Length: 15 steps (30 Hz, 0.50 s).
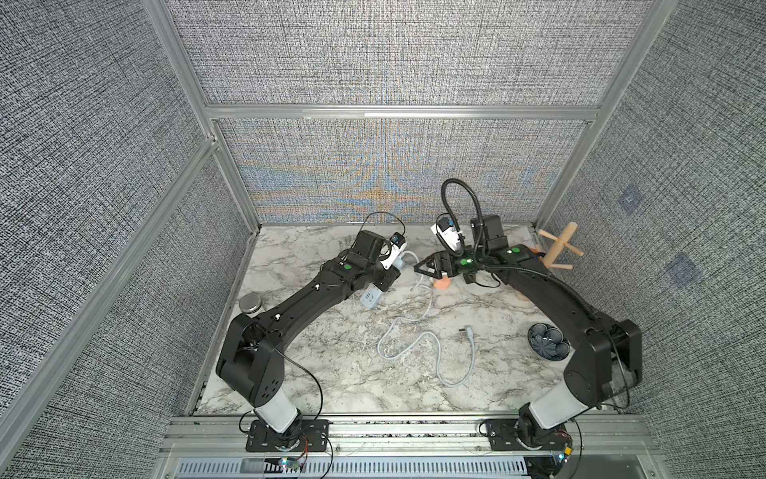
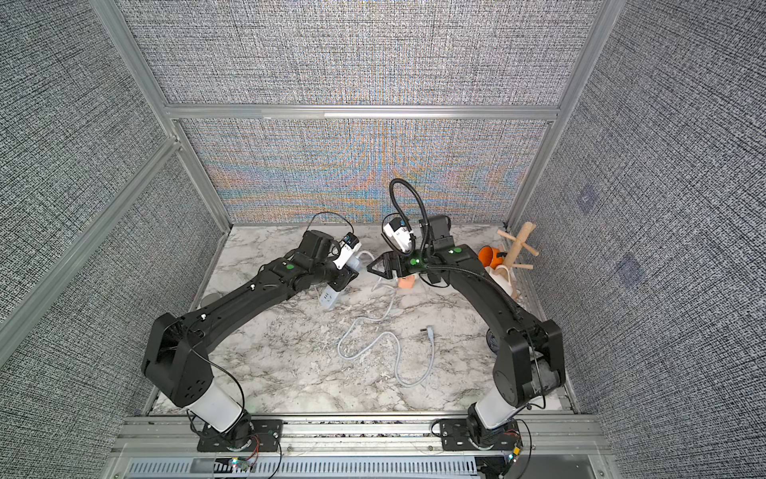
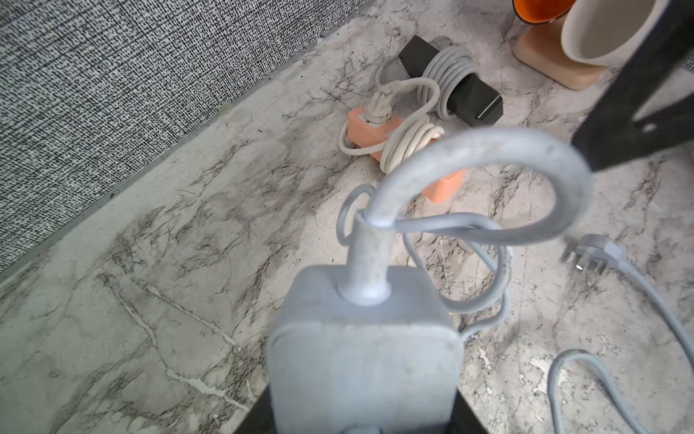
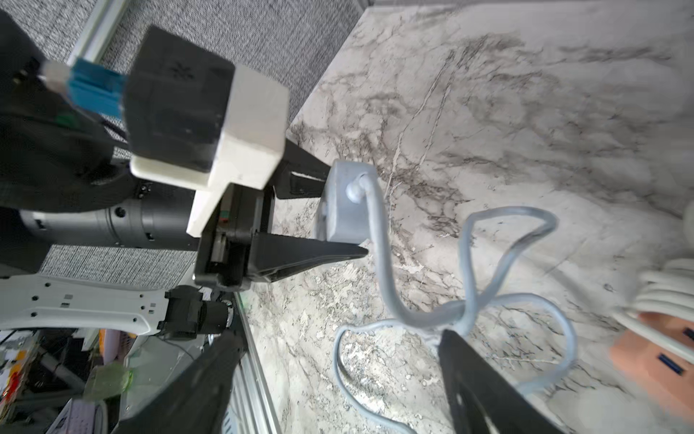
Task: Unwrap the cord wrapped around the power strip
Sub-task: Adjust the power strip.
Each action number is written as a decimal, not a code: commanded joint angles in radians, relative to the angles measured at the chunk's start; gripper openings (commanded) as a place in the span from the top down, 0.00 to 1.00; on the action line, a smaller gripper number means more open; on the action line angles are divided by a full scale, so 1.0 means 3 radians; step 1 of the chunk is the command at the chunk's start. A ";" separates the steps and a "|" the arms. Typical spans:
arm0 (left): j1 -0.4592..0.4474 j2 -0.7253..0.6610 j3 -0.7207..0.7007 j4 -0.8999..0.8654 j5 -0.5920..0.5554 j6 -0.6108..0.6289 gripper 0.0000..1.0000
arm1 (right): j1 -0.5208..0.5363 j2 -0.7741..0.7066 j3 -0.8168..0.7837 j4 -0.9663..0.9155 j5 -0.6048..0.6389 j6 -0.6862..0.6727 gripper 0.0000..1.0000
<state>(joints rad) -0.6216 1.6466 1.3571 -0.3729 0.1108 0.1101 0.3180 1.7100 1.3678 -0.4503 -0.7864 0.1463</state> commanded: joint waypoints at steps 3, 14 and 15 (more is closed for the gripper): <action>0.0006 0.0038 0.0267 -0.0277 -0.0029 -0.0342 1.00 | -0.0182 -0.0408 -0.0546 0.0236 0.0367 -0.0074 0.15; 0.0006 0.0113 0.0564 -0.0725 0.0113 -0.0963 1.00 | 0.0405 -0.0690 -0.1949 0.2707 0.0974 0.1034 0.57; 0.0009 0.0099 0.0560 -0.0731 0.0104 -0.0992 1.00 | 0.0431 -0.0662 -0.2014 0.2927 0.0990 0.1166 0.56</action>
<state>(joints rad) -0.6197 1.6859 1.5181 -0.5850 0.1265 -0.1295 0.4328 1.4952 0.7948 0.1184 -0.5724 0.3527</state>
